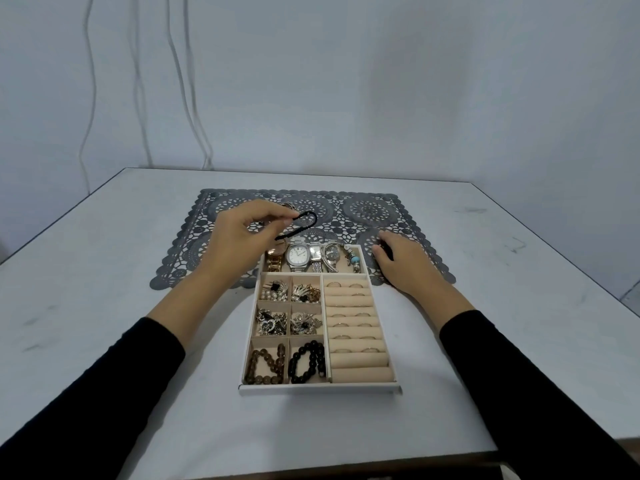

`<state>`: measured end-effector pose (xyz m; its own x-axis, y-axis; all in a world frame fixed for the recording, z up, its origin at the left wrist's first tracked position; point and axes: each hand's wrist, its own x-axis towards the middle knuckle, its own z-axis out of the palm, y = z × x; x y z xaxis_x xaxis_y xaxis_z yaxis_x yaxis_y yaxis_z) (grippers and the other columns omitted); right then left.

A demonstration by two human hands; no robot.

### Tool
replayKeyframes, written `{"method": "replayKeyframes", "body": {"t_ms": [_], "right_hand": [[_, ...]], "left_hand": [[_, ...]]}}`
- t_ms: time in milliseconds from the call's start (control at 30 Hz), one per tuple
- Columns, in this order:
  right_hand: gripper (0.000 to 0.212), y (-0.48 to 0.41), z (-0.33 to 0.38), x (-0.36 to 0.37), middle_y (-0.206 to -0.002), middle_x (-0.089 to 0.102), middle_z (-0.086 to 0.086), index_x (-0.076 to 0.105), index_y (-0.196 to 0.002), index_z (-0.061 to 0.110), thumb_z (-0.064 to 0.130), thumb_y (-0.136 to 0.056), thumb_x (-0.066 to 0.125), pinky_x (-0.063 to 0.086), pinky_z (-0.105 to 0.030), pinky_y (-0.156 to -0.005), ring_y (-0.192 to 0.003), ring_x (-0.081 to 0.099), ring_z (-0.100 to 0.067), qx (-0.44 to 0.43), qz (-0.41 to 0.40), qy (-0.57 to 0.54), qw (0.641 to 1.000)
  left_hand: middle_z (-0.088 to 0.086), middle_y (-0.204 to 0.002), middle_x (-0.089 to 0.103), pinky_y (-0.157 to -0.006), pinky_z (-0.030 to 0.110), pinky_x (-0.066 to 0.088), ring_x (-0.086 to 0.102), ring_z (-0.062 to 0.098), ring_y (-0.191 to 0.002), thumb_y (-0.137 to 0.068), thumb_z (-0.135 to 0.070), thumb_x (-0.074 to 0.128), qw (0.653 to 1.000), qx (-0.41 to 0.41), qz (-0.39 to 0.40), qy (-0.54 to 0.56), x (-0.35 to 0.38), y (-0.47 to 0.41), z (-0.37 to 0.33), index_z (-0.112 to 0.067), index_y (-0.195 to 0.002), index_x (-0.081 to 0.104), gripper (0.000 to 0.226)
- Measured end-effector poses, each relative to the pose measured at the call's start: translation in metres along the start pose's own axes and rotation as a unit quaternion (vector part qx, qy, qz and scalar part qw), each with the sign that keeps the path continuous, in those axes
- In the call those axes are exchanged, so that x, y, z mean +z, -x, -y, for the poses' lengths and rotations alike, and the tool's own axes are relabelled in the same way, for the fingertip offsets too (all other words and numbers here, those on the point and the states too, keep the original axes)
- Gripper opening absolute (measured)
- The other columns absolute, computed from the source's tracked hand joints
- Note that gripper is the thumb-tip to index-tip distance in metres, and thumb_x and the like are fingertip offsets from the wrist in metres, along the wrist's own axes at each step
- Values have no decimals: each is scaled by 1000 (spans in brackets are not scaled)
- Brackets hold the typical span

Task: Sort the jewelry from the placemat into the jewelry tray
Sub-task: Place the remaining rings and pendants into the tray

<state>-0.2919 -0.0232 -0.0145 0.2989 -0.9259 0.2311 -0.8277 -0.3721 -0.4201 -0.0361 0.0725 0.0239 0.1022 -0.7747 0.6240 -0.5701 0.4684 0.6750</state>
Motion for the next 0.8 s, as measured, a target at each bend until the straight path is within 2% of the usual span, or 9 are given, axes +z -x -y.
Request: {"method": "replayKeyframes", "body": {"t_ms": [200, 333, 467, 700, 800], "right_hand": [[42, -1, -1, 1, -135, 54, -10, 49, -134, 7, 31, -100, 42, 34, -31, -101, -124, 48, -25, -4, 5, 12, 1000], [44, -2, -2, 2, -138, 52, -10, 48, -136, 7, 32, -100, 41, 33, -32, -104, -126, 46, -25, -5, 8, 14, 1000], [43, -1, -2, 1, -136, 52, -10, 48, -136, 6, 31, -101, 41, 33, -32, -103, -125, 47, -26, -7, 6, 14, 1000], [42, -1, -2, 2, -134, 54, -10, 48, -135, 7, 30, -100, 41, 34, -30, -100, -123, 47, -26, -7, 3, 12, 1000], [42, -1, -2, 2, -133, 55, -11, 49, -134, 7, 30, -100, 42, 35, -31, -100, -122, 48, -26, -7, 3, 12, 1000]], "left_hand": [[-6, -95, 73, -79, 15, 52, 68, 7, -91, -85, -8, 71, 999, 1, 23, 26, 4, 3, -8, -16, -101, 75, 18], [-8, -97, 74, -88, 19, 52, 68, 6, -94, -84, -10, 72, 998, 29, 61, 5, 6, 5, -10, -16, -101, 76, 18], [-9, -96, 74, -88, 17, 50, 68, 6, -94, -84, -9, 72, 994, 41, 105, -8, 5, 7, -7, -15, -99, 76, 17], [-18, -87, 72, -78, 17, 52, 67, 5, -86, -83, -12, 73, 982, 8, 181, -48, -3, 4, 5, -26, -94, 76, 18], [-17, -87, 72, -76, 24, 55, 68, 8, -84, -83, -12, 73, 977, 27, 195, -80, -5, 4, 9, -26, -95, 76, 19]]}}
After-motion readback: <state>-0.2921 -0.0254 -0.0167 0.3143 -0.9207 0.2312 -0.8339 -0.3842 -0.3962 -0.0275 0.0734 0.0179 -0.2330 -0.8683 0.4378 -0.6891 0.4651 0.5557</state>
